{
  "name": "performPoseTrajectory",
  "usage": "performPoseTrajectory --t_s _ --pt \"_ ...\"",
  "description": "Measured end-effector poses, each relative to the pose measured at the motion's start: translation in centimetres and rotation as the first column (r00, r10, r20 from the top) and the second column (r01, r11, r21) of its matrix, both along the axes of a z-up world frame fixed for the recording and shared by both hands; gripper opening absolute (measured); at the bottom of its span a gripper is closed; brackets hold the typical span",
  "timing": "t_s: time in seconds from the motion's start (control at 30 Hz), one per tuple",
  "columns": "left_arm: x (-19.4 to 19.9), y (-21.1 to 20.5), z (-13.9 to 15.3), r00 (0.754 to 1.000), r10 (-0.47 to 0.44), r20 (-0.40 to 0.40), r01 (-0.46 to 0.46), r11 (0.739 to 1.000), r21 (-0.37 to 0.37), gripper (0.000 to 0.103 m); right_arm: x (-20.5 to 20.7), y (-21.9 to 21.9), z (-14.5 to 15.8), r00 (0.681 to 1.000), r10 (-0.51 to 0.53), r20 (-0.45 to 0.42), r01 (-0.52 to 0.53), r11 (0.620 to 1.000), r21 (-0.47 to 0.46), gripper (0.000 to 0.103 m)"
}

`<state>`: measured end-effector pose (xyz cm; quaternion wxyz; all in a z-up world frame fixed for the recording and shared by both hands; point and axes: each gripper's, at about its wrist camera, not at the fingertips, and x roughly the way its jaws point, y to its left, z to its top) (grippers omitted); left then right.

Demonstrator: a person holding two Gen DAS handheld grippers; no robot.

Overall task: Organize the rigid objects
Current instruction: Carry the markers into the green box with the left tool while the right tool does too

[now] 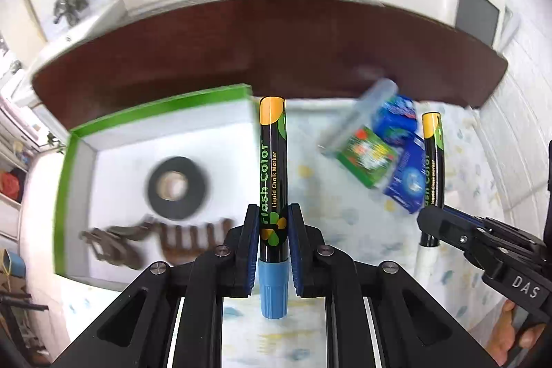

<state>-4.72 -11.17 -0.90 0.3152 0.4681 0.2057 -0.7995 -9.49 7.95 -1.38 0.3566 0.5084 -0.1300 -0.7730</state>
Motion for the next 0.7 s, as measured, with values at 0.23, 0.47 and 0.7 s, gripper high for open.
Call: performPoseTrajectory --t_s 0.23,0.47,0.7 --pt "4.6 -3.0 -1.0 0.994 0.096 -0.057 -0.099 0.994 -0.052 0.015 1.1 -9.1 1.7 0.989 0.149 -0.019 -0.149 0.989 -0.006 0.016" --pt "8.6 -6.5 -2.8 0.987 0.145 -0.069 -0.147 0.988 -0.038 0.015 1.4 -16.0 0.7 0.979 0.202 -0.008 -0.201 0.977 0.074 0.016" --pt "11.1 -8.7 -4.0 0.985 0.160 -0.071 -0.161 0.987 -0.012 0.015 1.7 -19.5 -1.2 0.979 0.204 0.025 -0.205 0.966 0.155 0.016"
